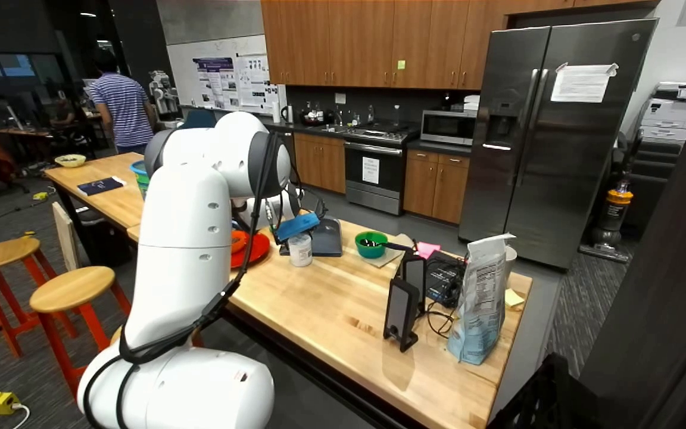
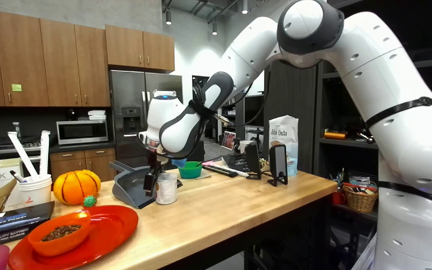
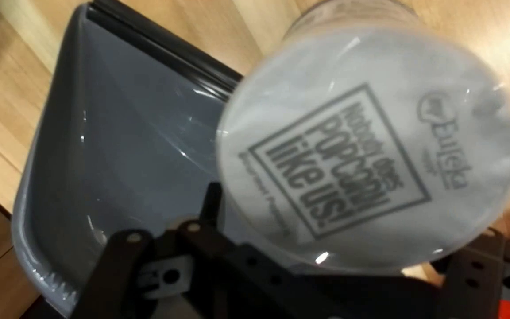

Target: Push the white container on the dustpan

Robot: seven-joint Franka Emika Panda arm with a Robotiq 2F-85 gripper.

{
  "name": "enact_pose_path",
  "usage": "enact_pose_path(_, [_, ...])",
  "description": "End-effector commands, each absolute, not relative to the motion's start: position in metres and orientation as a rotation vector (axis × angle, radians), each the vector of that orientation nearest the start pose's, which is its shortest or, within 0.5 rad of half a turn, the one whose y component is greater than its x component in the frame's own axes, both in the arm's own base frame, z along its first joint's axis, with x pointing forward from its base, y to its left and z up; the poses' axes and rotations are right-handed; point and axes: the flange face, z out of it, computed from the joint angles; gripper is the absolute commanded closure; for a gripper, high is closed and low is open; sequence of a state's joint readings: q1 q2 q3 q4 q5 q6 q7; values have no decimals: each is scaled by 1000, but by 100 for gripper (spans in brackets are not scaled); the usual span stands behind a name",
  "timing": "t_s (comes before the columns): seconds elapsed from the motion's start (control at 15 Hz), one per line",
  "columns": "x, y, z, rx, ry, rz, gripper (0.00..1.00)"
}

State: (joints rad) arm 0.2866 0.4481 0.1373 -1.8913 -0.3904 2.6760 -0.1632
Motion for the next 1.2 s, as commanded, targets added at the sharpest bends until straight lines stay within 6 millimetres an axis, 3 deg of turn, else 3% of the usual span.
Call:
enact_pose_path(0.0, [602, 277, 305, -2905, -1379, -593, 0])
enact_pose_path(0.33, [588, 265, 333, -2873, -1329, -679, 0])
enact_pose_path(0.73, [553, 217, 379, -2937, -1194, -717, 0])
enact_pose_path(0.93, [525, 192, 386, -2993, -1181, -673, 0])
enact_pose_path(1.13, [497, 180, 381, -3017, -1172, -548, 0])
